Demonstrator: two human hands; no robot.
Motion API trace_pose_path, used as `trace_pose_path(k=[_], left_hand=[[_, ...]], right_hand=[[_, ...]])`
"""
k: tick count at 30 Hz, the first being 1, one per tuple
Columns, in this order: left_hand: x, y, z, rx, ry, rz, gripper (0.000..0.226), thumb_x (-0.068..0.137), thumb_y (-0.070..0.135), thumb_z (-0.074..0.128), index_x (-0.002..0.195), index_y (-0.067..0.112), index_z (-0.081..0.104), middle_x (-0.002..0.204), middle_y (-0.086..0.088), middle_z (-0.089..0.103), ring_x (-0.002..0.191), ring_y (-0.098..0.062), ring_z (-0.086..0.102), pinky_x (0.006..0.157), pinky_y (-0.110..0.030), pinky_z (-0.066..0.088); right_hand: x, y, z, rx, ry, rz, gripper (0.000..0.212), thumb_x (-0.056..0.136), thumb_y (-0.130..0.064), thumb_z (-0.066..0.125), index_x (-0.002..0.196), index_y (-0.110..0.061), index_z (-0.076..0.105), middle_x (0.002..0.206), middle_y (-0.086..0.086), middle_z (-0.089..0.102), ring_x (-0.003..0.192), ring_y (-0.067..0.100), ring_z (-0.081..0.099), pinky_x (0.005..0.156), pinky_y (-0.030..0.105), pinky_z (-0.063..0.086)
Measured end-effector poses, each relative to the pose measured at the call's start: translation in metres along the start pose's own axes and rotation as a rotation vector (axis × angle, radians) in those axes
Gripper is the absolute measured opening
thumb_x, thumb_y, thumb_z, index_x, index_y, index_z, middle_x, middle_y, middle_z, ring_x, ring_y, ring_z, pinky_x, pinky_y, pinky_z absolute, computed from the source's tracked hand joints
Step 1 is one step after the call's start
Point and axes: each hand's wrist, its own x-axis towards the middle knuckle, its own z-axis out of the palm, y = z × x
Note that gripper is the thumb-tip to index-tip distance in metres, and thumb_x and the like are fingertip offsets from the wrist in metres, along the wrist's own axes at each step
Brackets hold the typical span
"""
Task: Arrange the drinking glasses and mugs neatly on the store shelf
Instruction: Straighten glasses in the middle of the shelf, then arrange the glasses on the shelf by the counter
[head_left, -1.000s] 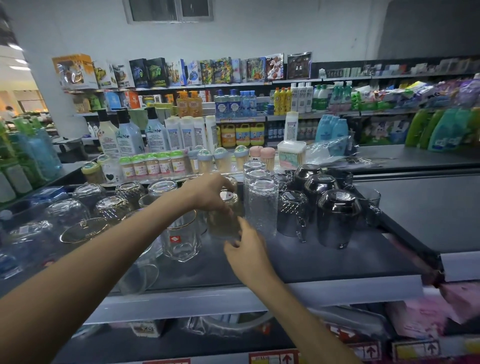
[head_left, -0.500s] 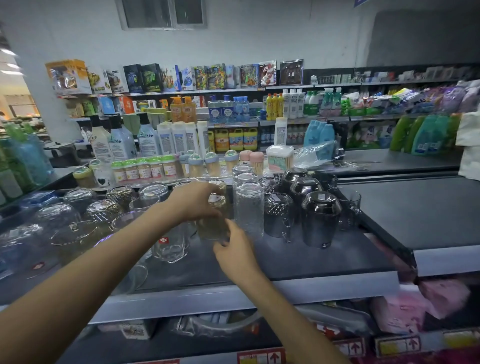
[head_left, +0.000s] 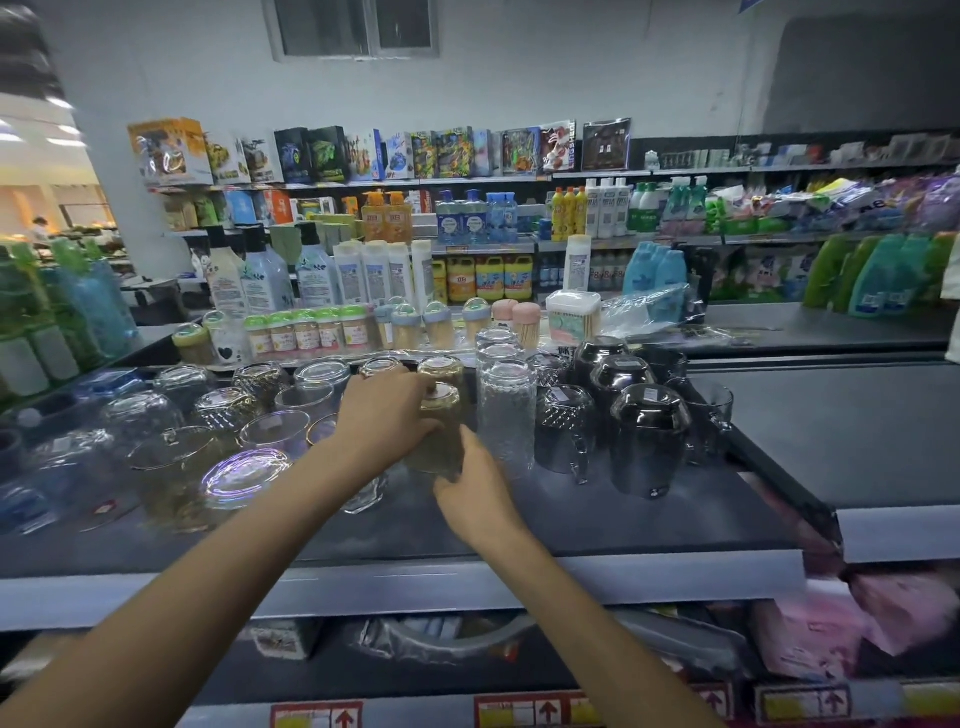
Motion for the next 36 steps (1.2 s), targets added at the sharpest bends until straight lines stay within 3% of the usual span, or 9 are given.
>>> trace_pose_path(k=[4,11,17,23,31,36], left_hand=[[-0.002,-0.001,0.002,-0.033,0.026,-0.005,0.05,0.088,0.057,0.071,0.13,0.031,0.063,0.126,0.003,0.064,0.115,-0.023,0.065,0.089,-0.039,0.046],[-0.003,0.0,0.001,-0.066,0.01,-0.015,0.053,0.088,0.058,0.07,0.133,0.032,0.061,0.127,0.001,0.06,0.115,-0.025,0.063,0.095,-0.044,0.044],[-0.001,-0.002,0.004,-0.074,-0.05,0.004,0.058,0.088,0.045,0.074,0.14,0.029,0.055,0.14,-0.002,0.053,0.119,-0.03,0.064,0.096,-0.044,0.046],[-0.002,-0.002,0.01,-0.078,-0.006,0.007,0.055,0.089,0.048,0.072,0.138,0.029,0.055,0.136,-0.003,0.055,0.113,-0.029,0.066,0.093,-0.043,0.047],[-0.001,-0.005,0.015,-0.058,0.028,0.024,0.055,0.09,0.049,0.071,0.139,0.03,0.055,0.137,-0.003,0.056,0.114,-0.029,0.066,0.092,-0.042,0.047],[-0.01,-0.005,0.015,-0.026,0.077,0.039,0.052,0.092,0.047,0.067,0.139,0.028,0.056,0.135,-0.001,0.057,0.121,-0.027,0.061,0.095,-0.043,0.042]], right_hand=[[0.0,0.001,-0.002,-0.06,0.006,-0.017,0.074,0.091,-0.012,0.06,0.159,-0.013,0.03,0.137,0.012,0.061,0.126,0.032,0.058,0.103,0.042,0.05],[0.0,0.005,0.002,-0.064,0.014,-0.03,0.076,0.09,-0.01,0.06,0.159,-0.012,0.029,0.146,0.012,0.056,0.133,0.03,0.054,0.108,0.042,0.047],[0.0,0.005,0.0,-0.041,0.003,-0.029,0.078,0.093,-0.007,0.057,0.162,-0.011,0.022,0.156,0.014,0.045,0.139,0.031,0.048,0.112,0.043,0.044],[0.003,0.008,0.002,-0.049,0.006,-0.019,0.08,0.092,-0.007,0.057,0.163,-0.011,0.02,0.152,0.016,0.049,0.136,0.032,0.051,0.11,0.042,0.046],[0.004,0.01,0.004,-0.054,0.014,-0.028,0.079,0.091,-0.008,0.057,0.162,-0.014,0.023,0.15,0.016,0.053,0.136,0.034,0.051,0.109,0.045,0.047],[-0.004,0.007,-0.001,-0.024,0.021,-0.057,0.074,0.088,-0.015,0.058,0.157,-0.02,0.034,0.146,0.01,0.058,0.132,0.029,0.057,0.108,0.045,0.049]])
